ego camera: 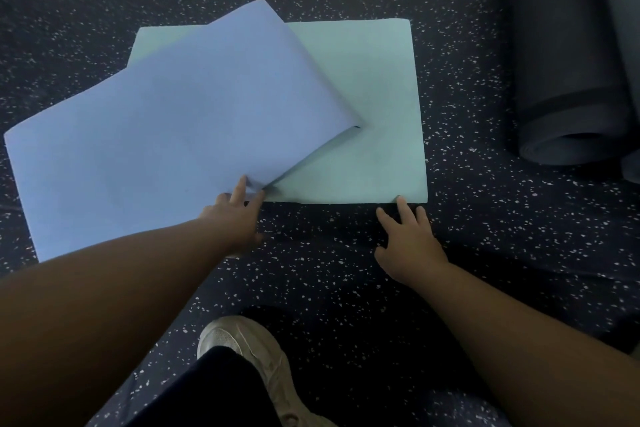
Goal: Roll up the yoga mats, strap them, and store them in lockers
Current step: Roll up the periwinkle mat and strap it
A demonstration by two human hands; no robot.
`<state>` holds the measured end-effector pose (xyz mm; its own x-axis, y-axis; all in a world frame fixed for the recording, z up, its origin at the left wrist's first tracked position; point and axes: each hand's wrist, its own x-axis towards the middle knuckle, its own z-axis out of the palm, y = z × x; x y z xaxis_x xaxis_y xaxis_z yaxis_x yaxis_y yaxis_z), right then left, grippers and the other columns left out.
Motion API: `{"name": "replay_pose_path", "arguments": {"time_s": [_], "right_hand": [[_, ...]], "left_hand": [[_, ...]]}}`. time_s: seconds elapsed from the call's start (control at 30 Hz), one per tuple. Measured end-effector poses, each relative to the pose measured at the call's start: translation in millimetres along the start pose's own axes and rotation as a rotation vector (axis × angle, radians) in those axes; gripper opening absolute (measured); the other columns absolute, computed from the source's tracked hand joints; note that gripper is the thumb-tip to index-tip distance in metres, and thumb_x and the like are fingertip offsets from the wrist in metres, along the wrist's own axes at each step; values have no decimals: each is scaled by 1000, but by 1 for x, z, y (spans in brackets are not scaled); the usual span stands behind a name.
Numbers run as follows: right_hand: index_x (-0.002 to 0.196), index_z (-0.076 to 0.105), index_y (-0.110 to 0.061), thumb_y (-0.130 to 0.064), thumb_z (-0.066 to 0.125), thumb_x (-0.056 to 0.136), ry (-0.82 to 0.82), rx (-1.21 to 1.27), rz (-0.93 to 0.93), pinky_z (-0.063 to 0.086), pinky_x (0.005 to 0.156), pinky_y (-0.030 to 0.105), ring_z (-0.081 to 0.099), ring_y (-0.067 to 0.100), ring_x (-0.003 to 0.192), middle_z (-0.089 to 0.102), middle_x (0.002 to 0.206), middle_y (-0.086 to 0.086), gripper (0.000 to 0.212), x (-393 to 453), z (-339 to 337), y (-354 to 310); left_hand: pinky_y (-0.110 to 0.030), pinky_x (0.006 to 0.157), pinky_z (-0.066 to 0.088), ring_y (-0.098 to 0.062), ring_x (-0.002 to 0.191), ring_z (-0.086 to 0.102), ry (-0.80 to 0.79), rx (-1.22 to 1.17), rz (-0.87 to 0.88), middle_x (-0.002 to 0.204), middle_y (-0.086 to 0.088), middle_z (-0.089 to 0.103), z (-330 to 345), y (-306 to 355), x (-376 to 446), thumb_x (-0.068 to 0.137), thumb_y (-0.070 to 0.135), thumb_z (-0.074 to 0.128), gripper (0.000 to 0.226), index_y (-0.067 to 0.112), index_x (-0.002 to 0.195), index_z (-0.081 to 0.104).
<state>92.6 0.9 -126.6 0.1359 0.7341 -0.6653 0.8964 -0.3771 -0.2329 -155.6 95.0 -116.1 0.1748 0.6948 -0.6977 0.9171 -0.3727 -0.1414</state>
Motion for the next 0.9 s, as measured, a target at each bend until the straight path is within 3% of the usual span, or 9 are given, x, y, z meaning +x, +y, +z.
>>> {"name": "replay_pose_path", "arguments": {"time_s": [0.17, 0.27, 0.5, 0.67, 0.8, 0.9], "right_hand": [[152, 6, -35, -29, 47, 94, 7, -4, 1, 26, 114, 47, -14, 29, 146, -19, 158, -5, 72, 0, 1, 0], [153, 5, -35, -29, 47, 94, -1, -1, -6, 25, 113, 48, -15, 29, 146, -19, 159, -5, 72, 0, 1, 0], [153, 6, -34, -30, 47, 95, -97, -7, -14, 17, 115, 52, -12, 28, 147, -18, 159, -3, 71, -6, -16, -2], [150, 15, -37, -21, 48, 94, 98, -16, -162, 10, 118, 46, -16, 22, 146, -25, 157, -6, 67, -35, -53, -26], [148, 25, -37, -18, 47, 92, 221, -76, -348, -3, 118, 44, -22, 22, 145, -25, 157, -7, 63, -68, -92, -50], [148, 23, -34, -22, 45, 94, 272, -101, -398, -3, 118, 47, -21, 23, 145, -23, 157, -7, 60, -98, -114, -59]], "left_hand": [[-46, 98, 43, -37, 129, 40, 87, -107, -64, 155, -4, -30, -7, 3, 3, 90, 45, 59, 86, 14, 151, 6], [-41, 88, 43, -35, 118, 47, 140, -15, -46, 155, -1, -31, -13, 4, 3, 94, 41, 52, 79, 9, 150, 7], [-41, 106, 33, -27, 146, 5, 283, 311, 5, 159, -9, -11, -33, -1, -15, 97, 29, 43, 58, 7, 147, 22], [-41, 108, 31, -29, 147, 4, 353, 503, 93, 159, -13, -14, -65, -4, -57, 98, 11, 36, 61, 4, 151, 5], [-42, 111, 29, -29, 147, 2, 369, 599, 218, 157, -16, -22, -92, 11, -105, 98, 6, 37, 67, 4, 151, -3], [-40, 109, 30, -29, 147, 2, 405, 639, 285, 156, -15, -25, -109, 26, -142, 98, 5, 33, 66, 5, 151, -6]]}}
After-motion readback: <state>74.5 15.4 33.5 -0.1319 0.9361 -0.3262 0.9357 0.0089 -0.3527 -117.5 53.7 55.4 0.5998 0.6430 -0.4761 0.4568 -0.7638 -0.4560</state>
